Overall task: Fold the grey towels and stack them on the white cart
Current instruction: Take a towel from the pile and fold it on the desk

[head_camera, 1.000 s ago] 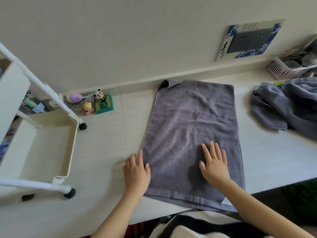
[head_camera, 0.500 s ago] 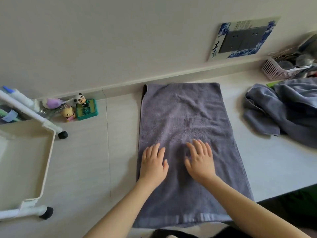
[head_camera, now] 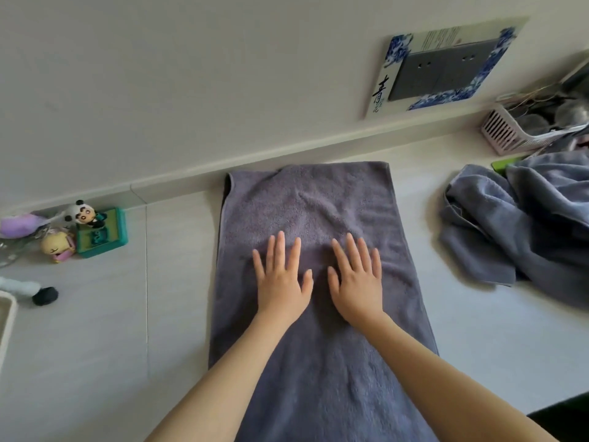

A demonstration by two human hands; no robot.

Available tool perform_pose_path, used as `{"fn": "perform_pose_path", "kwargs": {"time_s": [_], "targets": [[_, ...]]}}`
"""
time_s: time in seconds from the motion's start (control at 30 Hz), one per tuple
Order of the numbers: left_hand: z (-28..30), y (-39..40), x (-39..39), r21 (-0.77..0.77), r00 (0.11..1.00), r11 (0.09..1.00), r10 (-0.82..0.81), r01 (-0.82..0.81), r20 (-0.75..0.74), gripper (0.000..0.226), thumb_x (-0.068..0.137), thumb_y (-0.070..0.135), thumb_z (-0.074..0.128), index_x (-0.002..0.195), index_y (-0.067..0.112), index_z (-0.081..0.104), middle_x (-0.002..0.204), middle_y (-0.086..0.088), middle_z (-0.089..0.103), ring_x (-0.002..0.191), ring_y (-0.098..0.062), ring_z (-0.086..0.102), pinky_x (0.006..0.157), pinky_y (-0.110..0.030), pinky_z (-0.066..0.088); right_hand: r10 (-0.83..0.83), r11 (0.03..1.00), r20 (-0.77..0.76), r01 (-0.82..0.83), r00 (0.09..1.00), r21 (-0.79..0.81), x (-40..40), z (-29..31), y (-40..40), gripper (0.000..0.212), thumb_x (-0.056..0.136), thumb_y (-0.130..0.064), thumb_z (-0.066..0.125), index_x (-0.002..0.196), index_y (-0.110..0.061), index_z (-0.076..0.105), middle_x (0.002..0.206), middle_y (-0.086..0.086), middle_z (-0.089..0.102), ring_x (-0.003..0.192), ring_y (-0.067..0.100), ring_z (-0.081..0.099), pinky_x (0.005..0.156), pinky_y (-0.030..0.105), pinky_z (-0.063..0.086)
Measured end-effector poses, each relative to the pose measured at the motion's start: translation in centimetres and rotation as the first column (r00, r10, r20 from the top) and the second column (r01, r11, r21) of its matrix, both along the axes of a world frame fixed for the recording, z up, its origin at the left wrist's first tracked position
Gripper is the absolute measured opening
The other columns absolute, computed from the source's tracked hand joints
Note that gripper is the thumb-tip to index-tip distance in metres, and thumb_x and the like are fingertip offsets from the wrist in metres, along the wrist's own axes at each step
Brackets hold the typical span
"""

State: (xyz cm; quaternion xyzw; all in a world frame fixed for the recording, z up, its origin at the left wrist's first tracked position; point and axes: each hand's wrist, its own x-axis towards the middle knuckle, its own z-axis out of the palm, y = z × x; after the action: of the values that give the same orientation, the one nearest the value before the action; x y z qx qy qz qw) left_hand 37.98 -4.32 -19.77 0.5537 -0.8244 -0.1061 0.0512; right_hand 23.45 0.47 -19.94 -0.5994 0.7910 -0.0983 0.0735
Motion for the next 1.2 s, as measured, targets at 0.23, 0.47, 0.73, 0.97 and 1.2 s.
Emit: {"fn": "perform_pose_path", "kwargs": {"time_s": [0.23, 0.47, 0.73, 0.97, 1.2], "targets": [[-1.5, -5.8, 1.5, 0.07, 0.96, 0.972, 0.206, -0.223, 0.189, 0.074, 0.083, 0.063, 0.011, 0.151, 0.031, 0.008, 0.16, -0.007, 0.0, 0.145, -0.035, -0.004, 0.109, -0.063, -0.007, -0.143, 0.983, -0.066, 0.149, 0.987, 0.104, -5.4, -1.8, -2.9, 0.066, 0.089, -0.053, 0.015, 0.148, -0.026, 0.025, 0.155, 0.008, 0.022, 0.145, 0.03, 0.014, 0.117, 0.046, 0.001], [-0.7, -10.3, -2.8, 0.03, 0.99, 0.999, -0.04, 0.037, 0.132, 0.069, 0.085, 0.05, 0.009, 0.151, 0.028, 0.014, 0.159, -0.004, 0.004, 0.147, -0.026, 0.0, 0.115, -0.053, -0.007, 0.104, 0.995, -0.003, -0.104, 0.995, -0.002, -2.7, -0.9, -8.8, 0.052, 0.094, -0.04, 0.028, 0.142, -0.026, 0.039, 0.15, 0.006, 0.035, 0.141, 0.028, 0.026, 0.115, 0.042, 0.006], [-1.7, -13.9, 0.4, 0.007, 0.964, 0.971, 0.235, -0.237, 0.127, 0.075, 0.084, 0.054, 0.013, 0.148, 0.019, 0.029, 0.156, -0.008, 0.023, 0.144, -0.029, 0.016, 0.113, -0.056, 0.002, -0.149, 0.987, -0.036, 0.151, 0.988, 0.062, -7.3, -1.7, -11.6, 0.067, 0.086, -0.048, 0.018, 0.148, -0.025, 0.028, 0.155, 0.009, 0.024, 0.144, 0.03, 0.015, 0.116, 0.044, -0.002], [-1.6, -15.7, -0.7, 0.008, 0.976, 0.993, 0.111, -0.114, 0.185, 0.069, 0.085, 0.054, 0.005, 0.15, 0.032, 0.01, 0.159, 0.008, 0.001, 0.147, -0.021, 0.004, 0.112, -0.059, -0.002, 0.137, 0.991, -0.042, -0.136, 0.99, 0.019, -5.3, -1.7, -13.4, 0.058, 0.092, -0.051, 0.027, 0.146, -0.029, 0.032, 0.153, 0.006, 0.029, 0.143, 0.03, 0.021, 0.115, 0.045, 0.005], [-1.5, -13.3, -0.9, 0.062, 0.952, 0.963, 0.246, -0.261, 0.18, 0.074, 0.081, 0.061, -0.001, 0.15, 0.035, 0.003, 0.16, 0.002, 0.0, 0.147, -0.024, -0.003, 0.111, -0.062, -0.005, 0.059, 0.995, -0.041, -0.056, 0.997, 0.081, -6.2, -1.7, -11.6, 0.062, 0.091, -0.056, 0.024, 0.146, -0.029, 0.03, 0.153, 0.009, 0.029, 0.142, 0.033, 0.021, 0.115, 0.047, 0.005]]}}
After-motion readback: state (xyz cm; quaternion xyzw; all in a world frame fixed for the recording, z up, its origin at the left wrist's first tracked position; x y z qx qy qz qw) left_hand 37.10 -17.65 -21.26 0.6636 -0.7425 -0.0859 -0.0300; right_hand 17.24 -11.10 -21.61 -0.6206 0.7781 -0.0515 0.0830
